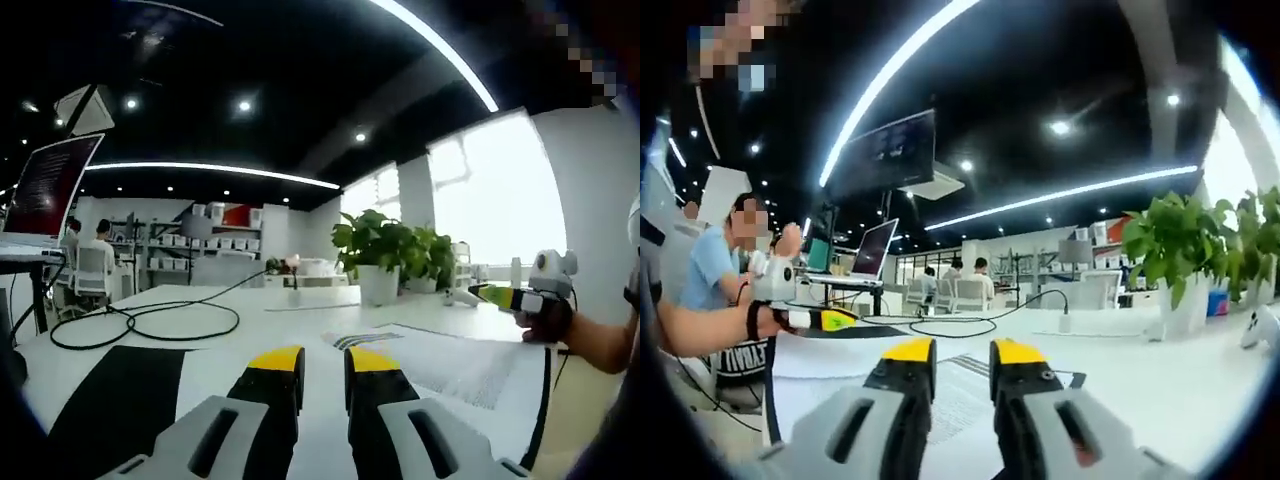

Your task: Flip through the bound document one page at a time

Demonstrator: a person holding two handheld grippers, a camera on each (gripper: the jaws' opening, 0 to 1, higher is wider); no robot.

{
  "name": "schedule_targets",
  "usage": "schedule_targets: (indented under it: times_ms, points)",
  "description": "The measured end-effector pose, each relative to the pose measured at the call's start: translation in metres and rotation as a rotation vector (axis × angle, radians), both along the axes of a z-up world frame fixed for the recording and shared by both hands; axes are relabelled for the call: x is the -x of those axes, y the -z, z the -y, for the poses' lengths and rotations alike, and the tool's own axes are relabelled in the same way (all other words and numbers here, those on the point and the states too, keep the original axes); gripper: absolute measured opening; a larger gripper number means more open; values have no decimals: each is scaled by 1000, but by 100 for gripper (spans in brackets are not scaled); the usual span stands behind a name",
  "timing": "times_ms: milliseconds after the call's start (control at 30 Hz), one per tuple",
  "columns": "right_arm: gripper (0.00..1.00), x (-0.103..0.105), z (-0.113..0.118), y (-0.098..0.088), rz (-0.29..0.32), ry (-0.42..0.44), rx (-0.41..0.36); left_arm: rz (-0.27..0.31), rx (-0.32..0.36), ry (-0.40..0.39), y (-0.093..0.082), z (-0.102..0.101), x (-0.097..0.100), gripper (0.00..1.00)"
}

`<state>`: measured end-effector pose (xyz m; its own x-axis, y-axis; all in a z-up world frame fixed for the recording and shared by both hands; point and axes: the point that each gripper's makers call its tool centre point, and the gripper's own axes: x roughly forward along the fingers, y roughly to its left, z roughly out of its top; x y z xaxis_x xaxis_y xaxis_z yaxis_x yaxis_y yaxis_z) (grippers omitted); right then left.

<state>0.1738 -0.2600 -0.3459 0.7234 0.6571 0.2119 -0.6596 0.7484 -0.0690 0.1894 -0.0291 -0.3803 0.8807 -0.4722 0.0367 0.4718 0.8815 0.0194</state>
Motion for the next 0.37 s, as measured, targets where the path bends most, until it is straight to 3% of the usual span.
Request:
schedule_targets:
  times_ms: [100,267,367]
  points:
    - [21,1,-4,3,-10,-14,12,11,2,11,-2,0,2,18]
    - [17,-1,0,1,-53,-18,-38,53,51,-1,-12,-10,3,18]
    - [17,-2,1,-1,-46,-15,-53,61,54,5,-13,-9,4,18]
